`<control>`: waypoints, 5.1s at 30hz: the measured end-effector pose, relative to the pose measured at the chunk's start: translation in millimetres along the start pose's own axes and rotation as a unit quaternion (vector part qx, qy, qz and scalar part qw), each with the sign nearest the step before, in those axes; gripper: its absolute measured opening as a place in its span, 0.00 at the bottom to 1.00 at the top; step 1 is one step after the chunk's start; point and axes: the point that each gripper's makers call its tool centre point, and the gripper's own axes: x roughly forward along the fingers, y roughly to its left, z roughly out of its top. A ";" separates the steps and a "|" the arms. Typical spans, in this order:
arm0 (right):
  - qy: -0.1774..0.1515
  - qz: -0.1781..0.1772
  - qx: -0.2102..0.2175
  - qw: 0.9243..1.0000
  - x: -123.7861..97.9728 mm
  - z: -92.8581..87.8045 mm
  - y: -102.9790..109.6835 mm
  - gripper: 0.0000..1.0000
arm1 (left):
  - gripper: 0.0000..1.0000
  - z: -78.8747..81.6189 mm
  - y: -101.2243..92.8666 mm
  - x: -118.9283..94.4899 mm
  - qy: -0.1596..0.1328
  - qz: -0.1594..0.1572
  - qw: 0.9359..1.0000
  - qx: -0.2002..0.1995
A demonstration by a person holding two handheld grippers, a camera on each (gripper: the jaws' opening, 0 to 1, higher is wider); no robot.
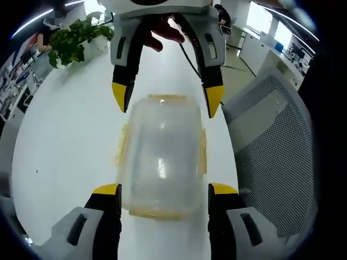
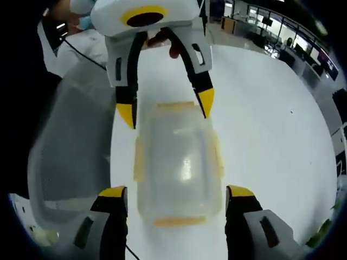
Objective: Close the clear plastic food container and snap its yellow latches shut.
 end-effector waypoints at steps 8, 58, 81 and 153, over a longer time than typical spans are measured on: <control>0.010 -0.008 0.000 1.000 10.4 -7.9 -3.6 0.81 | 0.78 1.5 10.9 3.9 0.017 0.013 1.000 0.020; 0.048 -0.002 -0.066 0.997 31.8 -15.0 -3.8 0.81 | 0.82 -20.8 3.8 30.2 0.080 0.009 0.997 0.012; 0.047 0.004 -0.079 0.996 48.5 19.1 -4.1 0.81 | 0.82 -55.1 5.0 15.4 0.079 0.017 0.997 -0.005; 0.047 0.005 -0.081 0.996 96.9 116.4 5.3 0.81 | 0.85 -155.9 3.2 -28.4 0.059 0.013 0.998 -0.033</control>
